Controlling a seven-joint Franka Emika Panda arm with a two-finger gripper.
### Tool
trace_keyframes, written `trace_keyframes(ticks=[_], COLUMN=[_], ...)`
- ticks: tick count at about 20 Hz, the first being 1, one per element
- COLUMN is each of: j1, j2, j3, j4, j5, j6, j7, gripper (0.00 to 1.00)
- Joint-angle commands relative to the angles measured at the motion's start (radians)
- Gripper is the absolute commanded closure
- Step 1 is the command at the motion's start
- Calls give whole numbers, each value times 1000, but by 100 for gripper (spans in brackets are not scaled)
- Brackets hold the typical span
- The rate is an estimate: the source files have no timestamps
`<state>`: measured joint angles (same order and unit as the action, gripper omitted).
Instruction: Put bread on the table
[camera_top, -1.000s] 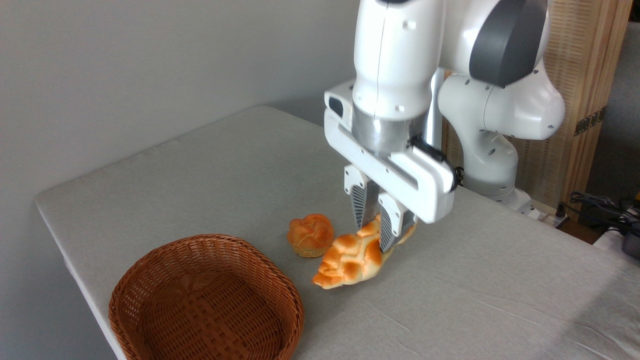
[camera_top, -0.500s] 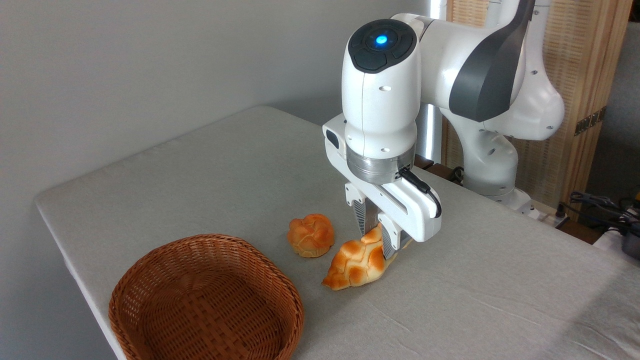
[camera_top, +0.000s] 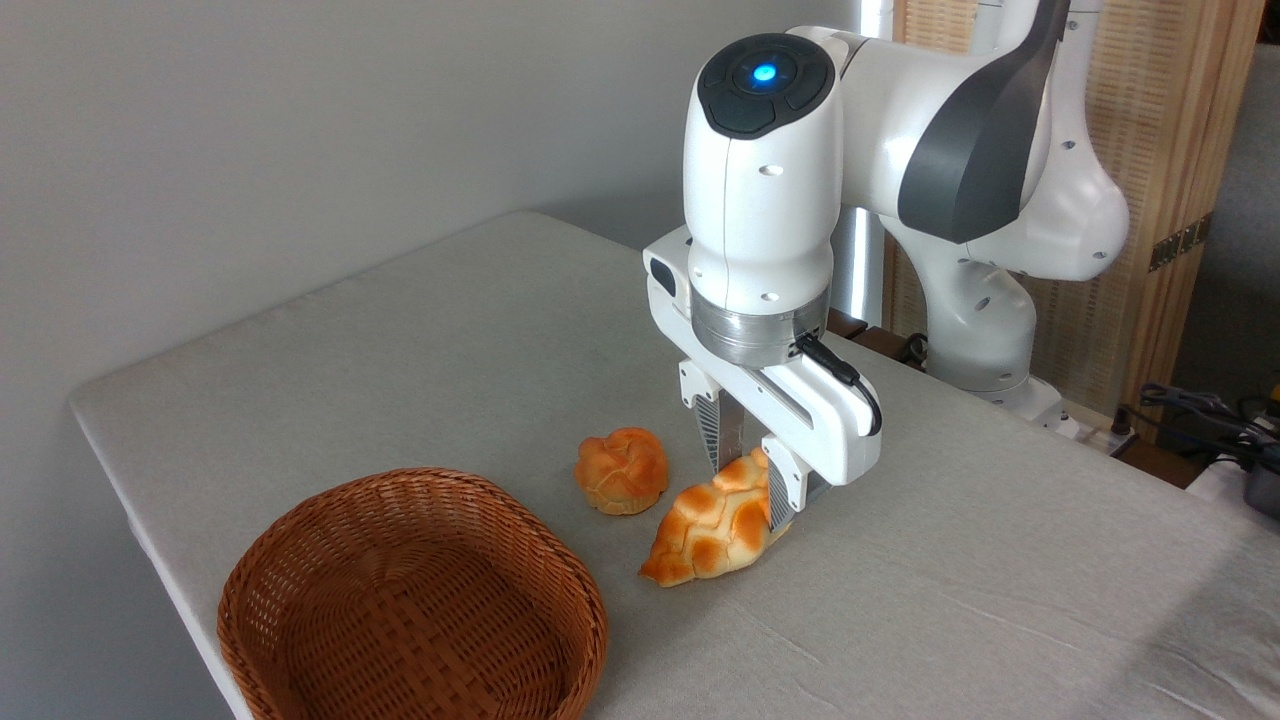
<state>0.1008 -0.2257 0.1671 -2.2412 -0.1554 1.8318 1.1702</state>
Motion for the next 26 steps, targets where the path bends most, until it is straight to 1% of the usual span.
trace_keyframes(ticks=[1,11,12,15,18,20,22,25,26], j1=[-6,-13,-13,-18,-16,-18,-19,-64,-75], j2=[-4,-4,-4,-3,8,37,72,146,169], j3=[5,2,0,-55,-83,-119,-141,-141,-141], j4=[6,15,35,133,242,329,431,572,604], j5=[13,13,13,13,13,13,13,14,23], j6=[11,23,21,4,-20,-61,-106,-169,-180], j7=[6,2,-3,-20,-185,-225,-291,-388,-417], gripper=[0,0,0,0,0,0,0,0,0])
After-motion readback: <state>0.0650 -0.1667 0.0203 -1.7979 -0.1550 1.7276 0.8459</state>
